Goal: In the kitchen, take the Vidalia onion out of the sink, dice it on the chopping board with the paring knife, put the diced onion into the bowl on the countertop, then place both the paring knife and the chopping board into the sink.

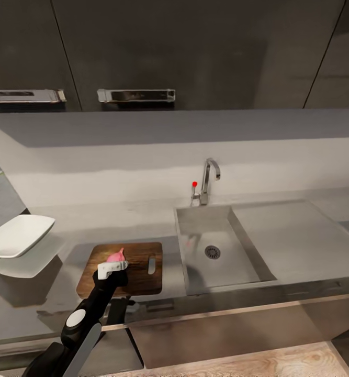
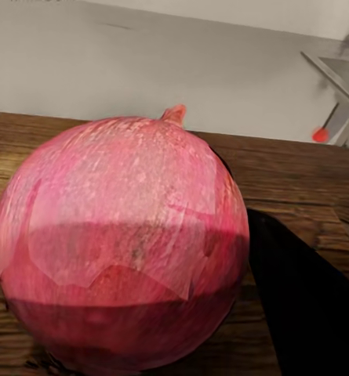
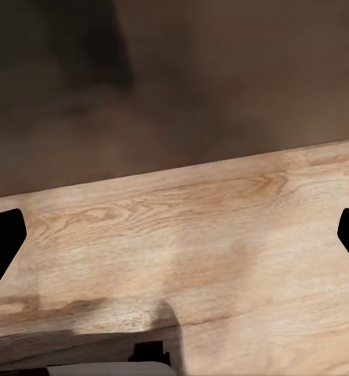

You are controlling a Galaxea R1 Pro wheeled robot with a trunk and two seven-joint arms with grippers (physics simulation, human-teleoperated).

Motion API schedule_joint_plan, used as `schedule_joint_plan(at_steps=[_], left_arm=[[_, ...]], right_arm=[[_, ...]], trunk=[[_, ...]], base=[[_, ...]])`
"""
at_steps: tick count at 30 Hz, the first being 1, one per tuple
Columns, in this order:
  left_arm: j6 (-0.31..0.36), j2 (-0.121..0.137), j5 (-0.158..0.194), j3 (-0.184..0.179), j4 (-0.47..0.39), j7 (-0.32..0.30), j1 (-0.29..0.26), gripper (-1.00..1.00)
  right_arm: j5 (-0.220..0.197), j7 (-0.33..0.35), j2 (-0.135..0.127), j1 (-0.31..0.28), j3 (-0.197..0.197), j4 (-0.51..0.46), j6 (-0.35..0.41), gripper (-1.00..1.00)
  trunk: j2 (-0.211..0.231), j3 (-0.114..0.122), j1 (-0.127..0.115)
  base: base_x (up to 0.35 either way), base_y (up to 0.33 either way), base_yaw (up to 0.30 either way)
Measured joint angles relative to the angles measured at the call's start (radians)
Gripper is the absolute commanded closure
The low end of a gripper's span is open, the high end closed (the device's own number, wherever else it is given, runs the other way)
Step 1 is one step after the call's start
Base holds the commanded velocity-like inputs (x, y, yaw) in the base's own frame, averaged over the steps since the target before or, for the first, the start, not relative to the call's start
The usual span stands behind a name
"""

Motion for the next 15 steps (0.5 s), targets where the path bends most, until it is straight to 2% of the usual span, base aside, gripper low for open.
schedule_joint_plan(at_steps=[15], left_arm=[[-0.001,0.001,0.002,0.000,-0.019,0.000,0.000,1.00]], right_arm=[[0.000,0.001,0.000,0.000,0.000,0.000,-0.001,-1.00]], trunk=[[0.000,-0.015,0.000]], base=[[0.000,0.000,0.000]])
